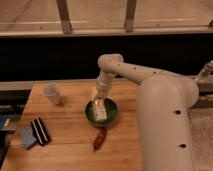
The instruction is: Place the bottle in the ceramic bowl
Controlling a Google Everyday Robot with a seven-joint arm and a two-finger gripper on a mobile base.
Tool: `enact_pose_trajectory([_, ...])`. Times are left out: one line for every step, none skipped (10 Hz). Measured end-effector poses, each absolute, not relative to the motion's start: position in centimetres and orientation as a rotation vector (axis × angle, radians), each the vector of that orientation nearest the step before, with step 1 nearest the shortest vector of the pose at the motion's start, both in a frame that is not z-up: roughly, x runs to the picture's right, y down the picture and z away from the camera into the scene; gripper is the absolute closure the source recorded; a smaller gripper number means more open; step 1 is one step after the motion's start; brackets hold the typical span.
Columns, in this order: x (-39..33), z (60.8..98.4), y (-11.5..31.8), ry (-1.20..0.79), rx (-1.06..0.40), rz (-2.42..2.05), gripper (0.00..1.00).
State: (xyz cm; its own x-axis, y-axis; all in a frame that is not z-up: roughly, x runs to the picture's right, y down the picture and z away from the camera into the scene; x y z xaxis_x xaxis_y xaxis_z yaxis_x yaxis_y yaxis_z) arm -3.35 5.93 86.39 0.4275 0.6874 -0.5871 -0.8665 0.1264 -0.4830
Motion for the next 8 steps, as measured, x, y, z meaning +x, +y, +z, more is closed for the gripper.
enact_pose_trajectory([-3.35,86.39,5.91,0.243,-0.884,1.147,0.56])
enact_pose_trajectory([-3.33,86.41,5.93,0.243,-0.884,1.147,0.48])
enact_pose_trajectory([-3.29,86.42,5.92,0.243,-0.884,1.148,0.36])
enact_pose_trajectory([-3.25,86.42,5.91,0.244,-0.883,1.148,0.26])
enact_pose_trajectory([-3.23,86.43,5.92,0.244,-0.883,1.148,0.22])
enact_pose_trajectory([-3.23,86.43,5.91,0.244,-0.883,1.148,0.20])
enact_pose_trajectory([-3.22,86.43,5.91,0.244,-0.883,1.149,0.20])
enact_pose_trajectory([-3.22,86.44,5.91,0.244,-0.883,1.149,0.20])
